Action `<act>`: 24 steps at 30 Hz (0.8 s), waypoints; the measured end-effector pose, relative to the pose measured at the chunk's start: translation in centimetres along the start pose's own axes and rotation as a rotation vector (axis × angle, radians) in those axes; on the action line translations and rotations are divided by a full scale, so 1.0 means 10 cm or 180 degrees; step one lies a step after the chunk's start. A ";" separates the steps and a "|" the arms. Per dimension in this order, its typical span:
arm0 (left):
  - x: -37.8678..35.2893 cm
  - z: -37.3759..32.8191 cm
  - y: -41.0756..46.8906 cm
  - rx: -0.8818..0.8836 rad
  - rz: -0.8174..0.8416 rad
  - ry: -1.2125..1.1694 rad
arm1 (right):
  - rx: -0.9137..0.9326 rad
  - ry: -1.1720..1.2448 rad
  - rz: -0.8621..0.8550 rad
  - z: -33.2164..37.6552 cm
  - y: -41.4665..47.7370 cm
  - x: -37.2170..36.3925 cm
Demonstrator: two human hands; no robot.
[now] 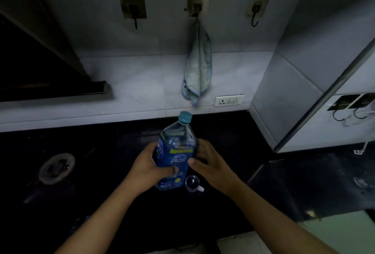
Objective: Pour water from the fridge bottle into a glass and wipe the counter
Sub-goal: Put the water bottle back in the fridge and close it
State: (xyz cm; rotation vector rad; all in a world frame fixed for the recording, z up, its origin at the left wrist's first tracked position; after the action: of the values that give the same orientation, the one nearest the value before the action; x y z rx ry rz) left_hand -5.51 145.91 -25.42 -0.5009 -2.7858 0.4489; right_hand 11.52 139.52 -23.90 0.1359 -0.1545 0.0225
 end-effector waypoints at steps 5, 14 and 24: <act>0.18 -0.04 -0.15 -0.0053 -0.0122 -0.0221 | 0.0051 0.0284 0.0060 0.05 -0.02 -0.32; 0.73 0.02 -0.97 0.0063 -0.1052 -0.0739 | 0.0338 0.0382 0.0694 0.31 0.10 -0.92; 1.13 0.43 -2.94 0.0292 -0.2785 -0.1221 | 0.0615 0.0978 0.2230 0.90 -0.57 -2.27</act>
State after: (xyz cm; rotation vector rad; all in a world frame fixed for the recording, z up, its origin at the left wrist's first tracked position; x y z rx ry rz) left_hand -25.61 122.81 -16.82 0.8900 -2.9381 0.4793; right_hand -12.07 132.34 -19.36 0.2634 0.1142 0.7549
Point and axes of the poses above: each hand's wrist, its own y-axis towards the middle knuckle, its own x-axis out of the back of the hand, z = x × y, the point moved 10 cm from there along y, towards the middle knuckle, and after that the axes turned 12 degrees about x, right-handed, at the moved point
